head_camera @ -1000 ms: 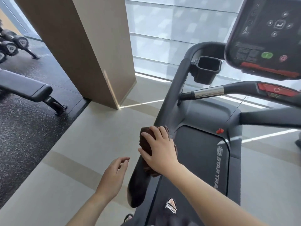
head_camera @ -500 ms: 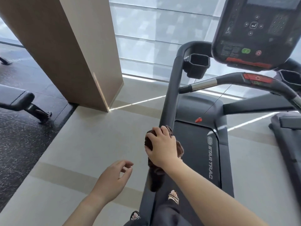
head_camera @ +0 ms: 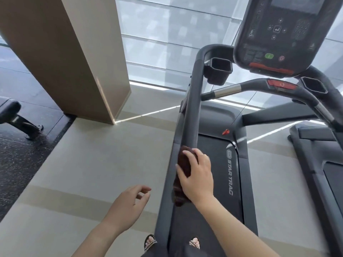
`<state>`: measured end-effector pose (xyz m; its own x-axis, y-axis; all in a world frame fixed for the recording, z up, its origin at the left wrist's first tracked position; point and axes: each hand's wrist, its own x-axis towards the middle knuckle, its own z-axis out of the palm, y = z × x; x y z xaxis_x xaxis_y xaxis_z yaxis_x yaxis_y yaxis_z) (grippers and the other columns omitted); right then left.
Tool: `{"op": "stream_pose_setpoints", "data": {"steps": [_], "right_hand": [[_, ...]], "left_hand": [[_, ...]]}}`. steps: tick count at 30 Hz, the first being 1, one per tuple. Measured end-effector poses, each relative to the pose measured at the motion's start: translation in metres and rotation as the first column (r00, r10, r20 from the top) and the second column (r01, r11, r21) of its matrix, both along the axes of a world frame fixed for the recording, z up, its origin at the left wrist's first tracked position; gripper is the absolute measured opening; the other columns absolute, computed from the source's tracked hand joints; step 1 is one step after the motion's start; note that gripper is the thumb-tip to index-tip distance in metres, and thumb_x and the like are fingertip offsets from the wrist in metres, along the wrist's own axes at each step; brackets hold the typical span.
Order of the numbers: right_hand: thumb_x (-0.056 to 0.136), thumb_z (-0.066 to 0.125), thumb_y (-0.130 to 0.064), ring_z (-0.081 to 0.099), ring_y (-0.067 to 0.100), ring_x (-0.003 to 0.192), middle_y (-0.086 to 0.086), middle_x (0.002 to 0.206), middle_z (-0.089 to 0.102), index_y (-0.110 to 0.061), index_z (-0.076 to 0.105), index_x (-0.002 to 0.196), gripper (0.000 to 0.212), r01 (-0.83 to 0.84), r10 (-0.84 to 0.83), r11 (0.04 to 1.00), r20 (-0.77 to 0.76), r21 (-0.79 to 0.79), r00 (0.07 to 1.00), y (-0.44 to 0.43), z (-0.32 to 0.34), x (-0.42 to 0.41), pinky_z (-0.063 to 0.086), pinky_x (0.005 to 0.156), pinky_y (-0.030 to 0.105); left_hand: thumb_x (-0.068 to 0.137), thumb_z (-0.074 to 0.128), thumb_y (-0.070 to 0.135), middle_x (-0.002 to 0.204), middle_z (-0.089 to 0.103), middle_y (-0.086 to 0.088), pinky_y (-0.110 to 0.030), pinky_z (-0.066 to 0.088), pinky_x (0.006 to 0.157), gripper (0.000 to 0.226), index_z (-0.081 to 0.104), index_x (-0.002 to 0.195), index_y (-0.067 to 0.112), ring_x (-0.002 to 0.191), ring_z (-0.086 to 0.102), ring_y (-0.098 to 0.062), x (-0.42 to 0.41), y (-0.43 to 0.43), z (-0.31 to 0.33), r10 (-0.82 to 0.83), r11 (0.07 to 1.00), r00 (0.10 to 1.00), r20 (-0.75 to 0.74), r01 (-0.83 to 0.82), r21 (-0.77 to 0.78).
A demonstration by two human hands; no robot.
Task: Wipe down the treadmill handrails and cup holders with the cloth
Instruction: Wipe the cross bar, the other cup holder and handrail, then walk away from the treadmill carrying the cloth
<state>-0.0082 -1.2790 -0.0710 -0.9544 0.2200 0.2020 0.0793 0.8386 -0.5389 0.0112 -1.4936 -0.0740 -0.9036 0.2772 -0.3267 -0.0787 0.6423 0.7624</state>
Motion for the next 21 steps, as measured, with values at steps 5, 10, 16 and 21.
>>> {"op": "stream_pose_setpoints", "data": {"steps": [5,10,16,21], "right_hand": [[0.087,0.059,-0.039,0.029,0.024,0.130,0.004,0.144,0.034,-0.025,0.035,0.140,0.060,0.133,-0.117,0.961,0.080,-0.244,0.990,0.009,0.003,-0.028,0.024,0.104,0.028],[0.085,0.057,-0.045,0.025,0.021,0.130,0.000,0.145,0.027,-0.033,0.023,0.141,0.066,0.069,-0.061,0.976,0.047,-0.204,0.997,-0.003,-0.021,0.031,0.033,0.102,0.035],[0.089,0.056,-0.040,0.041,0.019,0.122,-0.006,0.139,0.038,-0.028,0.032,0.140,0.058,0.233,-0.164,0.884,0.197,-0.405,0.967,0.036,-0.044,0.100,0.034,0.100,0.028],[0.089,0.055,-0.041,0.036,0.017,0.122,-0.010,0.137,0.037,-0.028,0.033,0.139,0.056,0.373,-0.315,0.872,0.222,-0.317,0.923,0.114,-0.049,0.194,0.032,0.099,0.025]], "left_hand": [[0.091,0.053,0.030,0.093,0.065,0.012,-0.012,0.043,0.073,0.011,0.062,0.096,0.034,0.088,0.060,-0.001,0.009,0.010,0.008,-0.014,1.000,1.000,0.014,0.014,0.015],[0.091,0.053,0.031,0.096,0.065,0.016,-0.012,0.042,0.073,0.012,0.062,0.098,0.034,0.090,0.060,0.001,0.012,0.024,0.016,-0.063,0.998,0.998,-0.008,0.062,-0.022],[0.091,0.052,0.030,0.092,0.064,0.019,-0.014,0.042,0.071,0.013,0.060,0.095,0.039,0.089,0.060,0.001,0.012,0.065,0.035,-0.146,0.987,0.988,-0.053,0.142,-0.076],[0.092,0.051,0.028,0.093,0.065,0.014,-0.018,0.042,0.071,0.013,0.061,0.100,0.031,0.089,0.059,-0.003,0.047,0.127,0.041,-0.266,0.962,0.959,-0.103,0.257,-0.091]]}}
